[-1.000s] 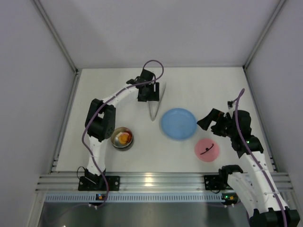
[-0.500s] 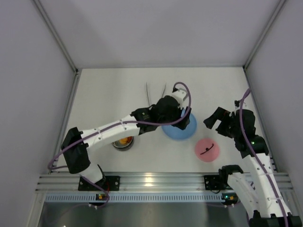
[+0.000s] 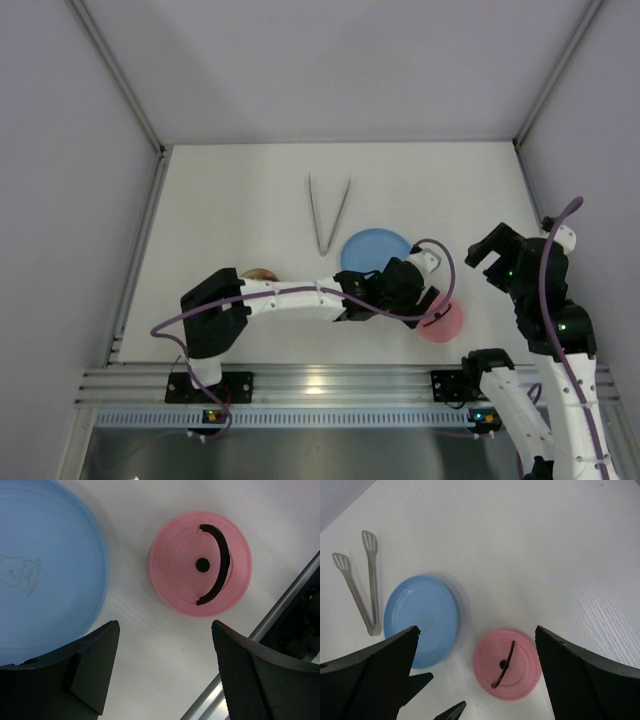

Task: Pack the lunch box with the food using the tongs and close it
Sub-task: Pick up the box lid from the center of the board.

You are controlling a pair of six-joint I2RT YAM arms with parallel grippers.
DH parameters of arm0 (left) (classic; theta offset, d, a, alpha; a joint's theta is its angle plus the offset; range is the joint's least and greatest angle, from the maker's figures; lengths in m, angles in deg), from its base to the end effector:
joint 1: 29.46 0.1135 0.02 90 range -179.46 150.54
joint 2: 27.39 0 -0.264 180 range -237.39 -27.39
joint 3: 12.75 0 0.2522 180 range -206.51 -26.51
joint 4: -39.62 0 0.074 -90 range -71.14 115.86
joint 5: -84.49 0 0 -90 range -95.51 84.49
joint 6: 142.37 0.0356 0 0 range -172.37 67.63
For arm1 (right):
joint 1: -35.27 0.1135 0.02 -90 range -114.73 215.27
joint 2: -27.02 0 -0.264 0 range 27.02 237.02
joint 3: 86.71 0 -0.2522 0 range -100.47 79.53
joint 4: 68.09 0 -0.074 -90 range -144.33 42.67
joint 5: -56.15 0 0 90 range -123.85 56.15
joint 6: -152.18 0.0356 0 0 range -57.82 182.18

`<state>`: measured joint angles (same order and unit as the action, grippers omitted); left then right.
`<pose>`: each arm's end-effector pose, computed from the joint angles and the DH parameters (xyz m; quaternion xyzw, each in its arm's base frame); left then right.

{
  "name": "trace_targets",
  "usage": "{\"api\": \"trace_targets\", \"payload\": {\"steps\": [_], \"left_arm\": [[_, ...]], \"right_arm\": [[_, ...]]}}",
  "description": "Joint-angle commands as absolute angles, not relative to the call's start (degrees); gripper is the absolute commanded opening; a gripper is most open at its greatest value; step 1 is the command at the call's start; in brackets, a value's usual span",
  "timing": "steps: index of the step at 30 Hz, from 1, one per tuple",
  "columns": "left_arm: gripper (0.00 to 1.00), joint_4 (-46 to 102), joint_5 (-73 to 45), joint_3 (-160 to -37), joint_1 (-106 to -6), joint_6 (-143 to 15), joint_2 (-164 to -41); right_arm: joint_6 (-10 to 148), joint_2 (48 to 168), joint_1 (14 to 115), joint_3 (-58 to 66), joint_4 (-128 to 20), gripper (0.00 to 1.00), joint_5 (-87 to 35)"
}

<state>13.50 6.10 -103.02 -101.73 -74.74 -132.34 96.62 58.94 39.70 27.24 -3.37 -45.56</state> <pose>0.1330 -0.3926 0.2335 0.3434 0.8379 -0.2421 0.3484 0.0987 0.0004 0.3392 0.2725 0.8215 0.0805 0.4943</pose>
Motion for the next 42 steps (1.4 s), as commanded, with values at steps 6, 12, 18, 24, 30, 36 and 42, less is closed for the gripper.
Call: {"api": "trace_targets", "payload": {"steps": [6, 12, 18, 24, 30, 36, 42], "left_arm": [[0.79, 21.2, 7.8, -108.4, -104.7, -76.4, -138.0], [0.78, 22.2, 8.5, -111.5, -105.6, -76.4, -142.8], [0.78, 22.6, 9.8, -113.1, -106.6, -75.8, -145.4], [0.71, 21.8, 11.0, -114.4, -106.8, -76.0, -147.5], [0.58, 21.6, 12.2, -114.8, -106.8, -75.9, -148.6], [0.44, 21.2, 12.9, -114.7, -106.8, -75.5, -149.2], [0.39, 21.1, 12.9, -114.7, -106.8, -75.1, -150.1]], "right_arm": [[97.6, 60.4, 39.1, 25.7, 0.8, 0.98, -50.0], [96.6, 60.4, 39.0, 25.9, 0.4, 0.98, -49.7], [96.3, 60.6, 39.1, 26.5, 0.2, 0.98, -49.4], [96.3, 60.5, 39.1, 26.8, 0.1, 0.98, -49.2], [96.2, 60.6, 39.0, 27.2, -0.3, 0.98, -48.9], [96.1, 60.8, 39.0, 27.5, -1.0, 0.98, -48.2], [96.0, 61.2, 39.1, 27.8, -1.5, 0.98, -47.5]]}}
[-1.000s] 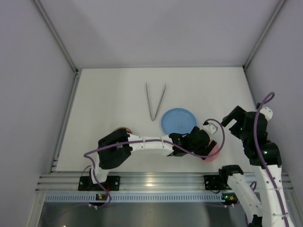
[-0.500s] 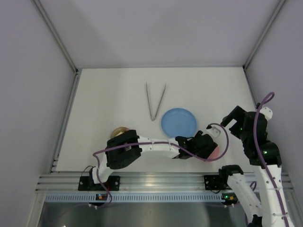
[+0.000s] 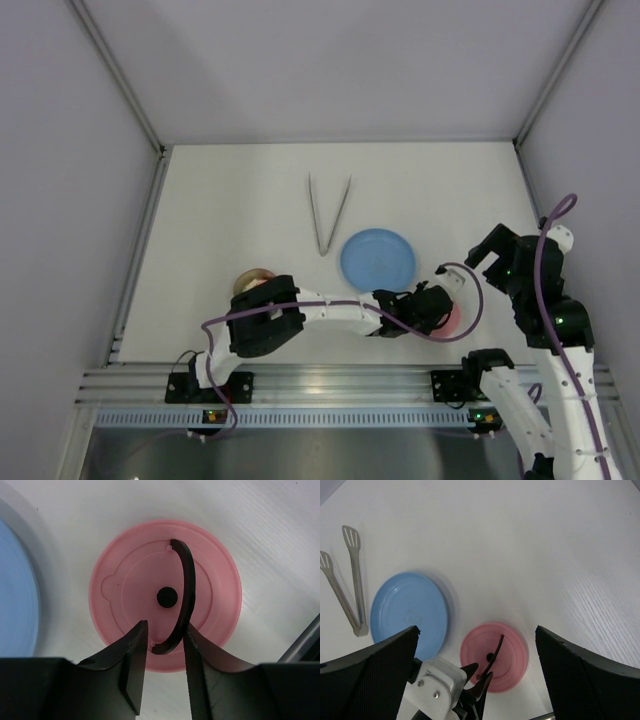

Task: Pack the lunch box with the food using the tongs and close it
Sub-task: Pick up the box lid from the center of the board.

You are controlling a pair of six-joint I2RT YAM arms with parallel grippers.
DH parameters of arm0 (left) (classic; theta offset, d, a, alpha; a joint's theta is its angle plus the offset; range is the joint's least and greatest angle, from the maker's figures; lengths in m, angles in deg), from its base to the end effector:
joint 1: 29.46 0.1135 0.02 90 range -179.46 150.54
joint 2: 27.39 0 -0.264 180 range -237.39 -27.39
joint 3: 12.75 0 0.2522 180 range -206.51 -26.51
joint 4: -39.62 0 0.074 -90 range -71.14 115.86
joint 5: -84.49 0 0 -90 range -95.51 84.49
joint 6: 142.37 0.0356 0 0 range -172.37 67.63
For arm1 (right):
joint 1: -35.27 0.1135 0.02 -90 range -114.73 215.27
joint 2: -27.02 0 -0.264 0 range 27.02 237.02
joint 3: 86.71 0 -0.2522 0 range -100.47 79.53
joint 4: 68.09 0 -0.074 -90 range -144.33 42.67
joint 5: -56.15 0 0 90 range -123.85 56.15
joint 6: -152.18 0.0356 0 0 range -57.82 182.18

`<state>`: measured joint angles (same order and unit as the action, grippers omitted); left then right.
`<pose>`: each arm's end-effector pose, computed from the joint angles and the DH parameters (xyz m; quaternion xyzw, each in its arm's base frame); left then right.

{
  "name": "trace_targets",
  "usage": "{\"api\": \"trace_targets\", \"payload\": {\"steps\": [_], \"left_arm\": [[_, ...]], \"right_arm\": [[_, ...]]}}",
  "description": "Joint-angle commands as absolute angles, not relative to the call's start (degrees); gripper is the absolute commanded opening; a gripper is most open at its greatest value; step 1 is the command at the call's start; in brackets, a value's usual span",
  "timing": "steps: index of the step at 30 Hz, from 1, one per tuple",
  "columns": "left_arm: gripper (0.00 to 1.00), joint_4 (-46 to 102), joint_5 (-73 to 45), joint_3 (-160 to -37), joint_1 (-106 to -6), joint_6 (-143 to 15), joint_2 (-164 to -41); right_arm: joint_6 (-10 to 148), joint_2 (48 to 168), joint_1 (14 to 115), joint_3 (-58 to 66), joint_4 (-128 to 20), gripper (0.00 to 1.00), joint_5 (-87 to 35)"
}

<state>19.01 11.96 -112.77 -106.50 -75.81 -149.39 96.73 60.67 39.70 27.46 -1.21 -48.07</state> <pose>0.1166 -0.4588 0.1699 0.3536 0.8353 -0.2165 0.3610 0.1033 -0.0008 0.3323 0.2839 0.8339 0.0503 0.4707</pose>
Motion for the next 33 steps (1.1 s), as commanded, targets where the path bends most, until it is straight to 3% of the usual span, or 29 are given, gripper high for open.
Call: {"api": "trace_targets", "payload": {"steps": [1, 6, 9, 16, 33], "left_arm": [[0.38, 21.1, 13.0, -114.7, -106.7, -75.1, -150.2], [0.3, 21.3, 13.1, -114.2, -106.8, -75.1, -149.8], [0.15, 21.1, 13.0, -113.3, -106.8, -75.0, -148.6], [0.02, 20.7, 12.6, -109.4, -106.8, -74.8, -142.5], [0.0, 12.2, 11.1, -95.0, -107.6, -78.7, -118.1]], "right_arm": [[96.0, 61.2, 39.1, 27.8, -1.6, 0.98, -47.4], [96.0, 61.5, 39.1, 27.7, -1.8, 0.98, -47.1], [96.0, 61.7, 39.1, 27.6, -1.9, 0.98, -47.1], [95.9, 61.8, 39.0, 27.6, -2.1, 0.98, -47.2], [96.3, 62.8, 39.1, 30.5, -4.5, 0.98, -46.9]]}}
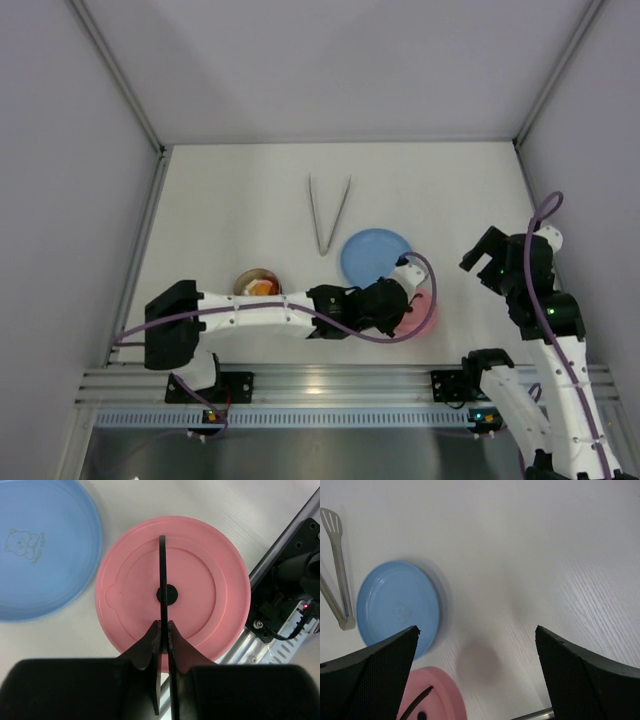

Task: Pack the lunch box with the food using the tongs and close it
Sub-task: Close the box lid on the packing box.

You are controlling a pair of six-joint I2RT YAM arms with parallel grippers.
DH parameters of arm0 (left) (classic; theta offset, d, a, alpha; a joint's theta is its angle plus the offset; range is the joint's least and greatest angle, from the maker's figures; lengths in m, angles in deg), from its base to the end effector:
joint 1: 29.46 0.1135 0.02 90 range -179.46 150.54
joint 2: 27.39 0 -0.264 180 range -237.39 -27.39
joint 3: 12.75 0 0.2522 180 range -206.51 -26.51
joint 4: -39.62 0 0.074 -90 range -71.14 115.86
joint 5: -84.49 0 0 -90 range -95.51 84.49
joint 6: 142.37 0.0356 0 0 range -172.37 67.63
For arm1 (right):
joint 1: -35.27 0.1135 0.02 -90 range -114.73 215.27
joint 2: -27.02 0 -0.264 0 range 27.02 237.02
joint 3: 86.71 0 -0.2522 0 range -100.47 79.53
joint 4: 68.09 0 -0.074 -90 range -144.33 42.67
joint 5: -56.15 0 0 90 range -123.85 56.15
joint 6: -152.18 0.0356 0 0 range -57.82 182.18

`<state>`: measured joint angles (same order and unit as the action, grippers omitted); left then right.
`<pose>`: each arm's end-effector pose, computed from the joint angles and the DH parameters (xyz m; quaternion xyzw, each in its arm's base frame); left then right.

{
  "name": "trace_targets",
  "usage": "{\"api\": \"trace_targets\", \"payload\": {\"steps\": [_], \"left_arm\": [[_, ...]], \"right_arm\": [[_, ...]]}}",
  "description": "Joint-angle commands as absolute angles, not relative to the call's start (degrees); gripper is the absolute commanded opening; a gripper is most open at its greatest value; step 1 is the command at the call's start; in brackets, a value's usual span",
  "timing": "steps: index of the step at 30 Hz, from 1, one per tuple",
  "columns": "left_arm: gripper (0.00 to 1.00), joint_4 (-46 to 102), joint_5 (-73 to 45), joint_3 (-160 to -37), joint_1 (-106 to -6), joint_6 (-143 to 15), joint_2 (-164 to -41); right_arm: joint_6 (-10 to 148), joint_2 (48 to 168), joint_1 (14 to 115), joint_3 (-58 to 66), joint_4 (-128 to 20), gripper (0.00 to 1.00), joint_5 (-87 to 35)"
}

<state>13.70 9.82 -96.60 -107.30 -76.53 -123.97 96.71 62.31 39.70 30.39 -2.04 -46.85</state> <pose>0.0894 -0.3703 0.2525 0.3517 0.8231 -0.2581 0.3636 0.1134 0.0008 0.3153 0.2799 0.8512 0.0480 0.4414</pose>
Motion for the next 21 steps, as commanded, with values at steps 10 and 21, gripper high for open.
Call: {"api": "trace_targets", "payload": {"steps": [10, 21], "left_arm": [[0.0, -27.1, 42.9, -89.6, -108.0, -109.7, -99.9], [0.0, -55.1, 50.7, -76.7, -108.0, -149.8, -85.5]], "right_arm": [[95.6, 63.6, 39.1, 33.0, -7.9, 0.97, -44.3], [95.2, 63.4, 39.1, 37.0, -14.2, 0.96, -35.5]]}}
